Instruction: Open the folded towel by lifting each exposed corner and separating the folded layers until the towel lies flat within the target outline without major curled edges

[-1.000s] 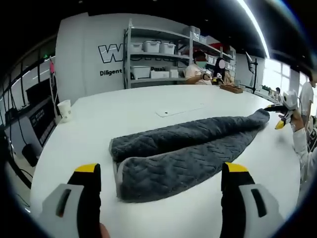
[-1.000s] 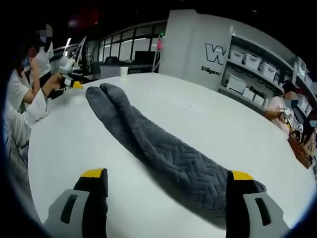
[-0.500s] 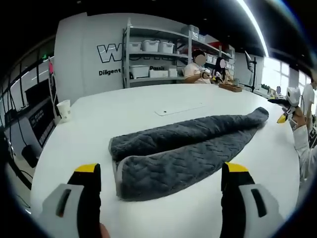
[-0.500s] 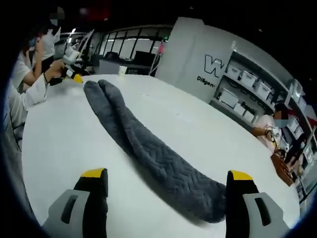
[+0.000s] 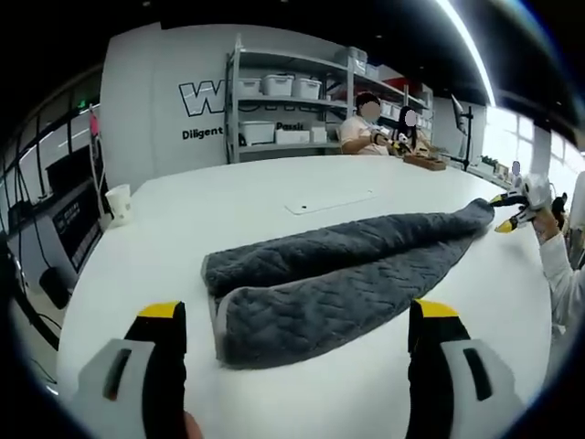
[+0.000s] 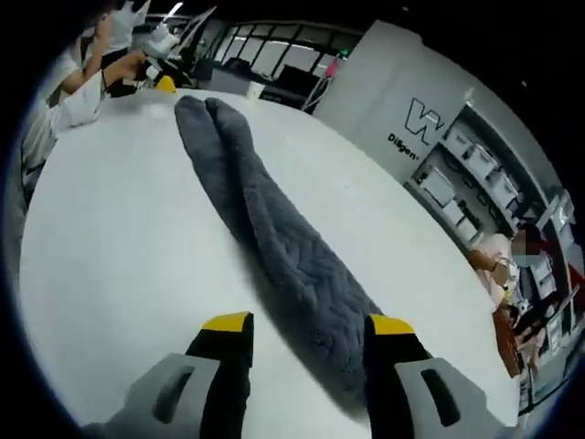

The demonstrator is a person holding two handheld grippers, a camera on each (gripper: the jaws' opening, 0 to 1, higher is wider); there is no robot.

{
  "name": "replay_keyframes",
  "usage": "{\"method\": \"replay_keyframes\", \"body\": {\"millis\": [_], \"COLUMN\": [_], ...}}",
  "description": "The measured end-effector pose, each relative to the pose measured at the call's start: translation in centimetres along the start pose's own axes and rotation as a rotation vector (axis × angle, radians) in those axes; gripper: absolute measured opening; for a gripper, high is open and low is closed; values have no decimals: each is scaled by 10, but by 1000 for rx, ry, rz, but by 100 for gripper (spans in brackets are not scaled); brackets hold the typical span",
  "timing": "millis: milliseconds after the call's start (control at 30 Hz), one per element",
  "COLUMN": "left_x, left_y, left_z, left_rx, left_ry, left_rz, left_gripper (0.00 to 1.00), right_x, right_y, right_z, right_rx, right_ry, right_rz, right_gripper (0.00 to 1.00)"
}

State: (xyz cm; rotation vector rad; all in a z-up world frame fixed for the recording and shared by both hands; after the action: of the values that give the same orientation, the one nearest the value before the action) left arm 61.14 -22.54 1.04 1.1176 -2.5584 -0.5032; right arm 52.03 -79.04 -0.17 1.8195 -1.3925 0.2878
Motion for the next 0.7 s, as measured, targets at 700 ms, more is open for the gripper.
{"method": "replay_keyframes", "body": {"millis": [700], "left_x": [-1], "left_y": [3], "left_z": [0], "left_rx": [-2], "left_ry": [3], "left_rz": [-2], "left_gripper": [99], "right_x": [26], "right_y": [-17], "right_z": [-13], "right_rx": [65], "right_ry": [113], "right_rz": [164], "right_gripper": [0]}}
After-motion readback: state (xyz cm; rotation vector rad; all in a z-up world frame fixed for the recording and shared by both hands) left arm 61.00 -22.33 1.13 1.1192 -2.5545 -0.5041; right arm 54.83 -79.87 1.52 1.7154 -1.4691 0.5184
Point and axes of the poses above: the point that each gripper's makers call its tool centre point, and the gripper's own axes: y roughly backward along the fingers, x roughly to its right, z roughly out of its underside, the point moved 8 cm from there along y, roughly backward along the fingers, and after that the axes turned 14 degrees about z, right-handed, at the moved point
